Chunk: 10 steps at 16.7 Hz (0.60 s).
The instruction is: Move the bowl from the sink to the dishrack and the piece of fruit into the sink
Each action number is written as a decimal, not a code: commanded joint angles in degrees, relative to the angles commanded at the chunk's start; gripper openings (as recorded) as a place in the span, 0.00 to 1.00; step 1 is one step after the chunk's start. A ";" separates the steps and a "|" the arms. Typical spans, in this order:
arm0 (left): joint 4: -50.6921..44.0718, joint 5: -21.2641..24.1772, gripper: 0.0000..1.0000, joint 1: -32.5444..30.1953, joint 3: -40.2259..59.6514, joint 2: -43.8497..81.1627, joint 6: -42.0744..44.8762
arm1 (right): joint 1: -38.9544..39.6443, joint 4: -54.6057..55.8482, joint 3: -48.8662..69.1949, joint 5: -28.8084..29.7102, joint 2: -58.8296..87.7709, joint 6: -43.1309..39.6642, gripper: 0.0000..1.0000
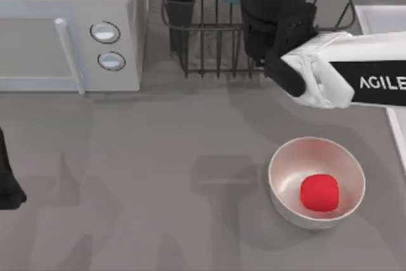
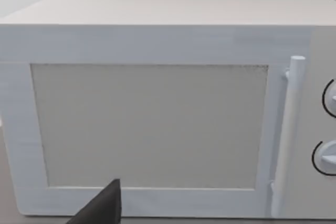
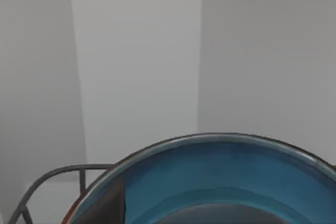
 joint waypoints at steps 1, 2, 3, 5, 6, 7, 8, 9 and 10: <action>0.00 0.00 1.00 0.00 0.00 0.00 0.00 | -0.54 -0.20 -1.14 -0.89 -1.20 -0.04 1.00; 0.00 0.00 1.00 0.00 0.00 0.00 0.00 | -1.31 -0.52 -2.86 -2.20 -3.00 -0.08 1.00; 0.00 0.00 1.00 0.00 0.00 0.00 0.00 | -2.27 -1.01 -5.12 -3.88 -5.42 -0.12 1.00; 0.00 0.00 1.00 0.00 0.00 0.00 0.00 | -4.68 -2.58 -11.17 -8.10 -12.07 -0.14 1.00; 0.00 0.00 1.00 0.00 0.00 0.00 0.00 | -6.10 -3.70 -14.84 -10.50 -16.29 -0.10 1.00; 0.00 0.00 1.00 0.00 0.00 0.00 0.00 | -7.65 -5.07 -18.83 -13.01 -21.10 -0.03 1.00; 0.00 0.00 1.00 0.00 0.00 0.00 0.00 | -9.29 -6.67 -23.06 -15.57 -26.51 0.07 1.00; 0.00 0.00 1.00 0.00 0.00 0.00 0.00 | -11.02 -8.49 -27.50 -18.13 -32.48 0.21 1.00; 0.00 0.00 1.00 0.00 0.00 0.00 0.00 | -12.83 -10.52 -32.07 -20.63 -38.92 0.37 1.00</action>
